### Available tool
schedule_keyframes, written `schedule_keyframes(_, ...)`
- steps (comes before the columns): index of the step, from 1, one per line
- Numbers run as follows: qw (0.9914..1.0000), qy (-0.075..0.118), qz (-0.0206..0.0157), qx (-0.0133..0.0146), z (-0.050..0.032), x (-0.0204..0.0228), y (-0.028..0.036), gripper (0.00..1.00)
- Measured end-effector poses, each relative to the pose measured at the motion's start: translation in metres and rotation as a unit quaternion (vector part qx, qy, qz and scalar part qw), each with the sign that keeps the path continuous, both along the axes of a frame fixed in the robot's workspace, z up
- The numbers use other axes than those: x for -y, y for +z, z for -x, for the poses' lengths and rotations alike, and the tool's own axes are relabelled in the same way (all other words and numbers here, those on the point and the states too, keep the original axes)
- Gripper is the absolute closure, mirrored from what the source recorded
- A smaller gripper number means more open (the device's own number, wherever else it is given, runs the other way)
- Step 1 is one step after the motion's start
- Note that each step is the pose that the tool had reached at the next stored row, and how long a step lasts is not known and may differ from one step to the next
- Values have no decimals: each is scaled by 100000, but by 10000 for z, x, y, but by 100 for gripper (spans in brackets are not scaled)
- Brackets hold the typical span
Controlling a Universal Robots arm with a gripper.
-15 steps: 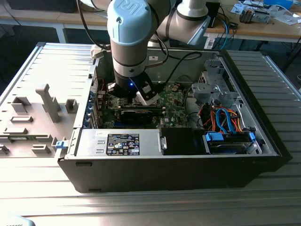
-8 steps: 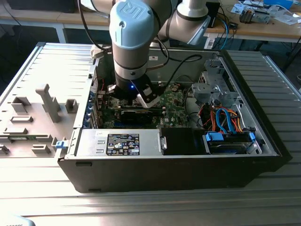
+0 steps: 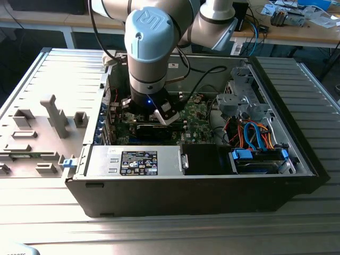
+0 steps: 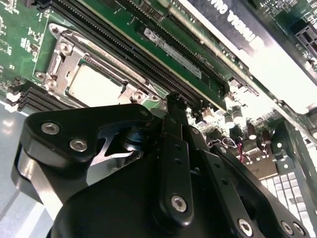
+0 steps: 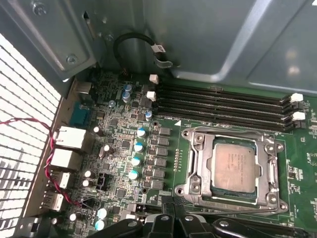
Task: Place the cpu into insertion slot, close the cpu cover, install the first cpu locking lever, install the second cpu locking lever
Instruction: 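Install the second cpu locking lever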
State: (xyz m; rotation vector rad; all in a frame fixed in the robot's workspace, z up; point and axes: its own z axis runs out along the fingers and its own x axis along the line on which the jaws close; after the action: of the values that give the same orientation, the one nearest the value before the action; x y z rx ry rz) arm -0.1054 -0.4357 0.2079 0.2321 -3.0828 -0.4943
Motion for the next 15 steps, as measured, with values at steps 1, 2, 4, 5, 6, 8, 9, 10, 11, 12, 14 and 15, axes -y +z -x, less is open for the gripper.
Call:
schedule_keyframes(1, 100000, 3, -66, -7, 0, 0, -14, 89)
schedule_keyframes(2, 100000, 5, -127, -8, 1, 0, -21, 89)
schedule_keyframes(4, 100000, 2, -293, -3, 1, -1, -42, 89)
schedule_keyframes(5, 99999, 1, -359, -4, 1, -3, -49, 89)
schedule_keyframes(6, 99999, 8, -424, -10, 0, -10, -57, 89)
schedule_keyframes(8, 99999, 119, -442, -4, 1, -89, -71, 89)
schedule_keyframes(9, 99999, 167, -441, 3, 0, -131, -82, 89)
schedule_keyframes(10, 99999, 178, -450, -2, 0, -139, -98, 89)
schedule_keyframes(11, 99999, 185, -447, -9, -1, -139, -110, 89)
schedule_keyframes(12, 99999, 181, -450, -10, 0, -139, -120, 89)
schedule_keyframes(14, 99999, 172, -444, -18, 1, -139, -142, 89)
schedule_keyframes(15, 99999, 167, 382, -19, 1, -140, -152, 89)
